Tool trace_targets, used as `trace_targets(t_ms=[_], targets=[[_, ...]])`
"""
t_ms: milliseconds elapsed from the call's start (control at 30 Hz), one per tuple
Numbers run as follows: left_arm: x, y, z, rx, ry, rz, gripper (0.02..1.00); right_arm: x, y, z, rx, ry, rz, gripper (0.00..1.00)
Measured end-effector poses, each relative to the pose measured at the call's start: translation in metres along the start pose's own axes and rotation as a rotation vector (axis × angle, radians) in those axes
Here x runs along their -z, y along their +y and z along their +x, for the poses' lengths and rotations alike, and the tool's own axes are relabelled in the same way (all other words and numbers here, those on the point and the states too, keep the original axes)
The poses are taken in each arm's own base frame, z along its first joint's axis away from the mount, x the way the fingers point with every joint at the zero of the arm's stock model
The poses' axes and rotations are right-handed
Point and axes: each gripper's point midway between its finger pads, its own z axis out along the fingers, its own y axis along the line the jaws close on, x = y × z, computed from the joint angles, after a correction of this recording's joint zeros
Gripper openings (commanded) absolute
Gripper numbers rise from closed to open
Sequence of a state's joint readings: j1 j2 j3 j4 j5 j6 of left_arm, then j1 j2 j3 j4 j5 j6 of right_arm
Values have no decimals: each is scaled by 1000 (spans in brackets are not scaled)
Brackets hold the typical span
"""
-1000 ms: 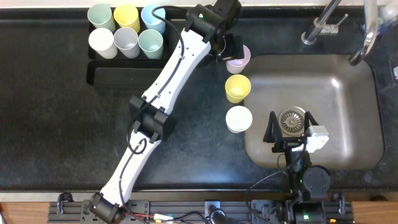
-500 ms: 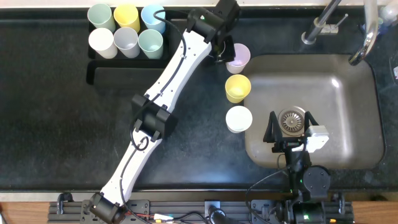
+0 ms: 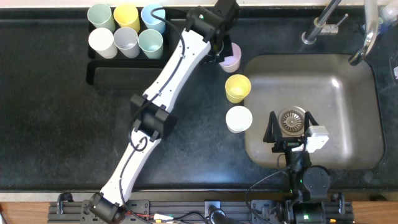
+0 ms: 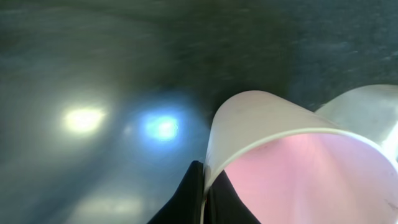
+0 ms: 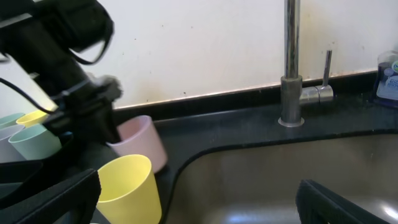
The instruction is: Store Cups
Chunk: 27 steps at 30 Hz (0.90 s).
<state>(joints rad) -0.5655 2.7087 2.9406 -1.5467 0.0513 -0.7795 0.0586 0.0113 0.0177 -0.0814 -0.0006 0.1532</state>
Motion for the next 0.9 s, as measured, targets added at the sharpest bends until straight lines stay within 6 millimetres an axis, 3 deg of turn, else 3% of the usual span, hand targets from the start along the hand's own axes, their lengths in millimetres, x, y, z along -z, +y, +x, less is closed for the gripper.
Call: trace_targets(t_ms=[100,167,233,333,433,533,633,700,800,900], targets=[[46,21,-7,25,-45,-39,36,0,0,0,0,0,0,998],[96,41,-16,56,-110,-42,36,0,0,0,0,0,0,996],[165,68,-30,109,-226,-14,36,0,0,0,0,1,0,996],[256,138,-29,238,-365,-25,36,0,0,0,0,1,1,998],[307,214,-12,397,-473,-64,36,0,0,0,0,0,0,998],[308,270,5,529,-522,-92,36,0,0,0,0,1,1,998],[272,306,14,623,-475,-112,36,0,0,0,0,0,1,996],[237,328,20,687,-381,-144,36,0,0,0,0,0,0,998],[195,351,21,755,-254,-186,38,0,0,0,0,0,0,998],[174,359,6,779,-234,-178,36,0,0,0,0,0,0,998]])
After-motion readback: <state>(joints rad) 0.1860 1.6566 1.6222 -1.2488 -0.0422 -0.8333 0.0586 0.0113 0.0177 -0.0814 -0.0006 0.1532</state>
